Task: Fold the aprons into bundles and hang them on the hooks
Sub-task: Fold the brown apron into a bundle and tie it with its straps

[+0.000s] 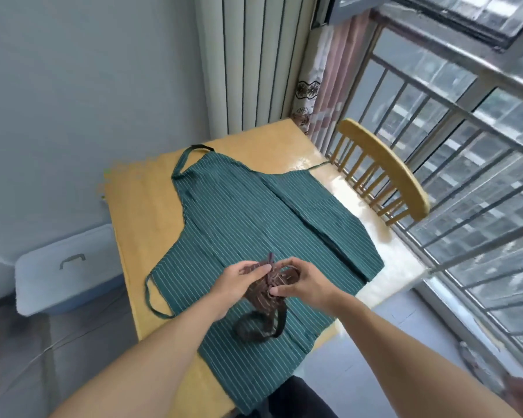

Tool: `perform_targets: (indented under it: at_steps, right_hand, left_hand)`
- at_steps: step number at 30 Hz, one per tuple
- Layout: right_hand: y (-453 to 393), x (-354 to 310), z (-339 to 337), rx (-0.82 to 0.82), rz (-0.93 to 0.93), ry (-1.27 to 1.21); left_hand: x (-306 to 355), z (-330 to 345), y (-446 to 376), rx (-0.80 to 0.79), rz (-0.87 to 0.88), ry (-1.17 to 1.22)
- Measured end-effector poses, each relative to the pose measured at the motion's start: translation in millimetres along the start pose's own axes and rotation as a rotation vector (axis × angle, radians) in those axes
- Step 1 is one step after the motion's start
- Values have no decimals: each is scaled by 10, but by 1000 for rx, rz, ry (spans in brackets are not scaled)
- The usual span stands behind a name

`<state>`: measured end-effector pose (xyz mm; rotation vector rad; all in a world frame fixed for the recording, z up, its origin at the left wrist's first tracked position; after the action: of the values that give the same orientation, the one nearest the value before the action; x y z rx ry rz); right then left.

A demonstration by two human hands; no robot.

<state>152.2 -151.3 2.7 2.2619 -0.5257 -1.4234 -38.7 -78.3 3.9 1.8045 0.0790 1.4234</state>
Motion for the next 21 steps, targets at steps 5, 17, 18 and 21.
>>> perform_targets:
  at_steps: [5, 17, 18, 21]
  right_hand:
    - [618, -88, -673, 142, -43, -223]
    - [3037, 1614, -1997, 579, -28, -897]
    - [3289, 1772, -2095, 627, -25, -886]
    - [4085, 2250, -2351, 761, 0, -915]
  left_hand:
    - [679, 608, 161, -52, 167, -79]
    - [1141, 3937, 1199, -491, 110, 127]
    - [1114, 4249, 1307, -514, 103, 113]
    - [983, 5165, 1736, -589, 106, 32]
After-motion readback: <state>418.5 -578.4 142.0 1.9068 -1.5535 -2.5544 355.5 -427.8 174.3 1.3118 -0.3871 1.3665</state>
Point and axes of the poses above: each hand's wrist, its own y-axis away from the middle knuckle, its own z-axis out of the palm, x = y × z, the point moved 1 cm from there along -y, towards the middle knuckle, and after that the axes turned 9 degrees about y, right-handed, at the moved point
